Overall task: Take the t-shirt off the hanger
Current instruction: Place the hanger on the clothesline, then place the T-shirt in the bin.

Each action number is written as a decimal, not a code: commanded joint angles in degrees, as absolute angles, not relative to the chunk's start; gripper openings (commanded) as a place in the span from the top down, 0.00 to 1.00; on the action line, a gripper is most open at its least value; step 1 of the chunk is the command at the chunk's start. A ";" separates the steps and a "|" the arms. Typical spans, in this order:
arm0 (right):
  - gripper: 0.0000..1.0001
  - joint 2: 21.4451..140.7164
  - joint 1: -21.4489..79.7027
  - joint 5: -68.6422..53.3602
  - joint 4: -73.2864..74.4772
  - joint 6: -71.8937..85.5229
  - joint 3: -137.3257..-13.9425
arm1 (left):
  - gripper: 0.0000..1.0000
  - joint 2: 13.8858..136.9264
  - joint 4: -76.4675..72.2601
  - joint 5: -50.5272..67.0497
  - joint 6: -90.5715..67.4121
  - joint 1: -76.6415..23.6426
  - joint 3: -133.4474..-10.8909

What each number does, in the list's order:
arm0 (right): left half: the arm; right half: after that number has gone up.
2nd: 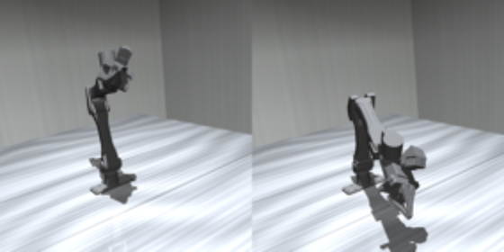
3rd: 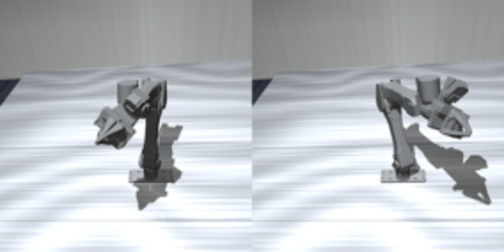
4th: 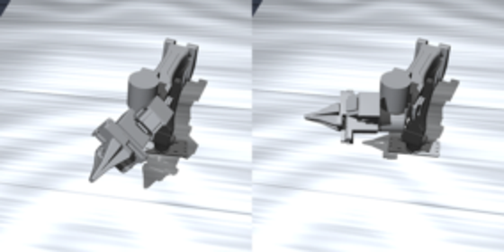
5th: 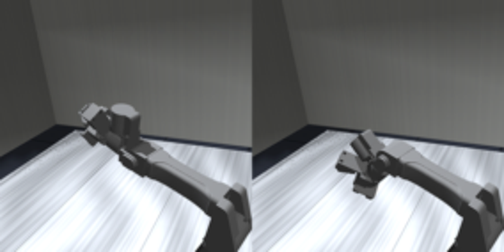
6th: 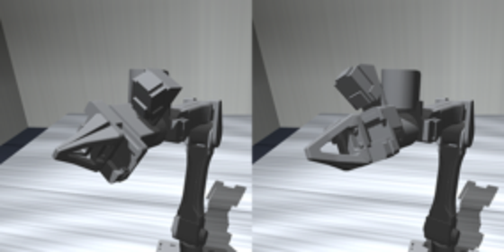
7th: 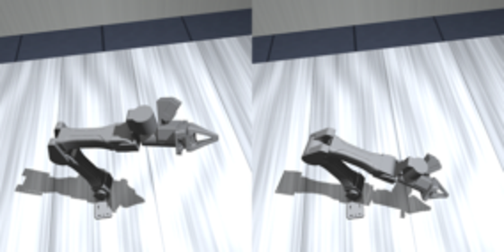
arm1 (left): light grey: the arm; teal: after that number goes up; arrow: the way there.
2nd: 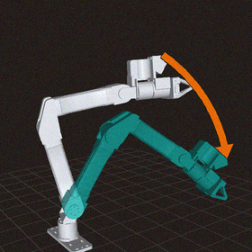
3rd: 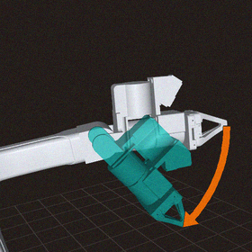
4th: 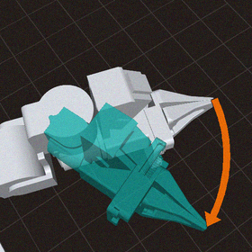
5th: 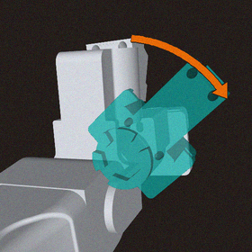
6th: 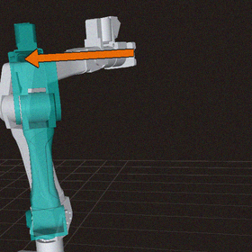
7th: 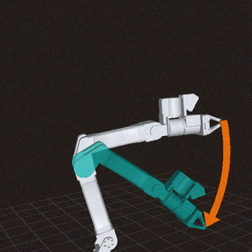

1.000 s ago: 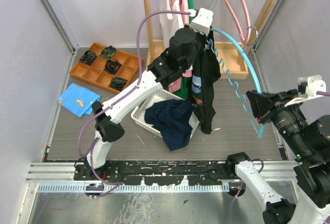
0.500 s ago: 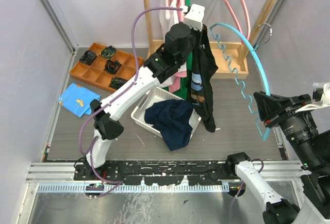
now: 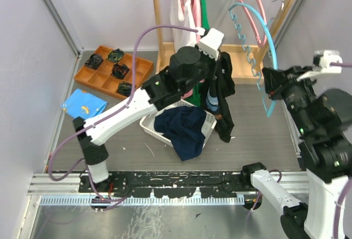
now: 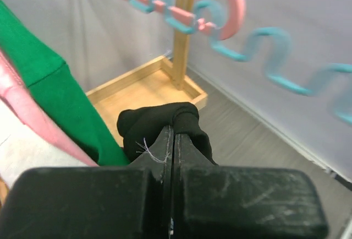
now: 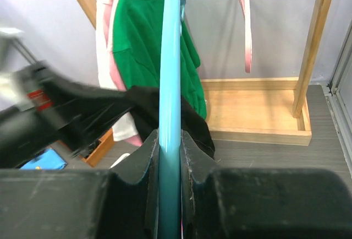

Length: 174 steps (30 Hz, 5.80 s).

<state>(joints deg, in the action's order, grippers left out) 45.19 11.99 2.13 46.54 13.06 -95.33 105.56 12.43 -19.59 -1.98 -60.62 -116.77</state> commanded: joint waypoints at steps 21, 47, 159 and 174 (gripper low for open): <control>1.00 70.12 11.84 5.47 16.45 12.82 -98.63 | 1.00 73.20 4.02 -14.96 -4.82 -64.28 -104.20; 0.99 88.73 11.78 8.64 9.96 9.61 -112.41 | 1.00 67.08 0.36 -13.49 -4.39 -64.26 -111.88; 0.22 58.74 10.23 2.91 33.11 18.35 -91.15 | 1.00 81.08 -5.79 -25.38 8.40 -64.25 -113.67; 0.22 56.76 10.24 1.27 35.51 18.41 -90.31 | 1.00 81.85 -6.82 -27.57 9.04 -61.70 -108.02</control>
<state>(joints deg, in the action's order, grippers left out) 58.33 10.37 2.20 35.88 18.15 -90.61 87.15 -5.26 -27.40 11.62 -61.87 -112.44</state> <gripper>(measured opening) 0.777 0.010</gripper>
